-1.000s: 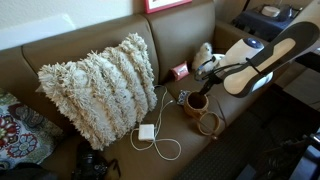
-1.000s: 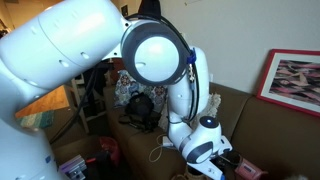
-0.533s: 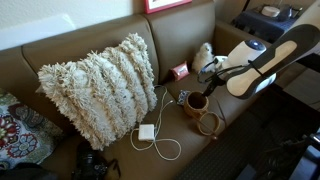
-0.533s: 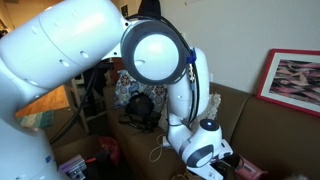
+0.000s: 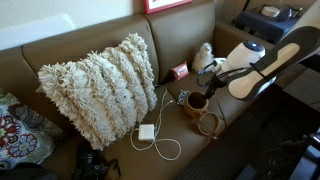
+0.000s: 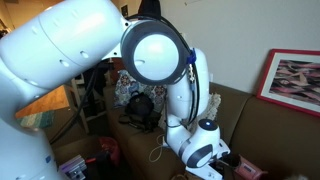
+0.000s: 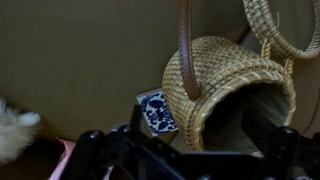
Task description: Move the brown jar to the right
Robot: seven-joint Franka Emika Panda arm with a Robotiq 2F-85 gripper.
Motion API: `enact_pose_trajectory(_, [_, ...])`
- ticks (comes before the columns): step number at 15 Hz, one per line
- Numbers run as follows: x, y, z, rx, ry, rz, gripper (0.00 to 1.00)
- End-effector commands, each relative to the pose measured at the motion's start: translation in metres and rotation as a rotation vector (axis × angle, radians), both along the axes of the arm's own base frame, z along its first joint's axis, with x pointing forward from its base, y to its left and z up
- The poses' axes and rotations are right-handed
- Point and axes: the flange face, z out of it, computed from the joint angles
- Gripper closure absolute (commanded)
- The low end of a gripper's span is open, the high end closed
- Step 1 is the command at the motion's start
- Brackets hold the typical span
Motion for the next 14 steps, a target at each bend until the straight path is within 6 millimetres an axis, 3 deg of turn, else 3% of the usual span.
enact_pose_trajectory(1, [-0.010,0.000,-0.001,0.002,0.078,0.019,0.00])
enact_pose_trajectory(9, [-0.018,-0.002,-0.011,0.005,0.198,-0.014,0.00])
enact_pose_trajectory(10, [0.001,0.019,0.012,0.014,0.212,-0.022,0.00])
enact_pose_trajectory(14, [0.026,0.034,0.013,0.034,0.277,-0.186,0.00])
